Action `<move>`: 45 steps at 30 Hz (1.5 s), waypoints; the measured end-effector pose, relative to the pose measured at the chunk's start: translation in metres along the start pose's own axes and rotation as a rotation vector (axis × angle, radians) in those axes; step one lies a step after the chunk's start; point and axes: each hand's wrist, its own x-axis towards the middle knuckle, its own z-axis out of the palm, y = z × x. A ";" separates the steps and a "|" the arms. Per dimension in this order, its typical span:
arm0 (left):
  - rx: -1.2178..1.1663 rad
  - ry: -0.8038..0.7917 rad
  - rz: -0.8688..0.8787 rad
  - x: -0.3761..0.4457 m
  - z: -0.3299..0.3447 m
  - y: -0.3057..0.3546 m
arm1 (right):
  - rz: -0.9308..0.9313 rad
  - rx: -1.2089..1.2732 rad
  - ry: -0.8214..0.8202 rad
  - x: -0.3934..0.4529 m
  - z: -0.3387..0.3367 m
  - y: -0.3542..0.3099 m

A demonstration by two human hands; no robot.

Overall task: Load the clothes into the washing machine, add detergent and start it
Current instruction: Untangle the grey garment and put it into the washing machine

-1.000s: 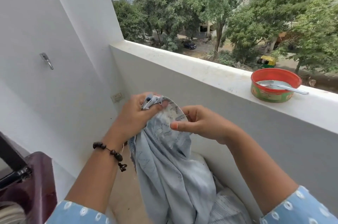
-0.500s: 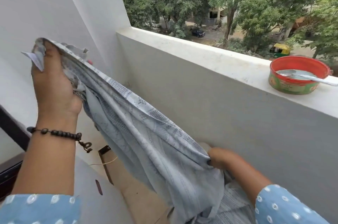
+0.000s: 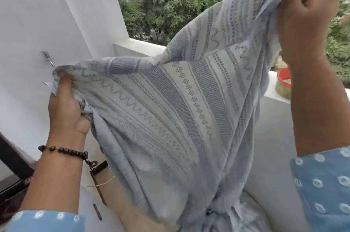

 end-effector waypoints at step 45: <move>0.481 -0.829 0.037 -0.040 -0.036 -0.052 | 0.686 0.393 -0.757 -0.202 0.119 -0.070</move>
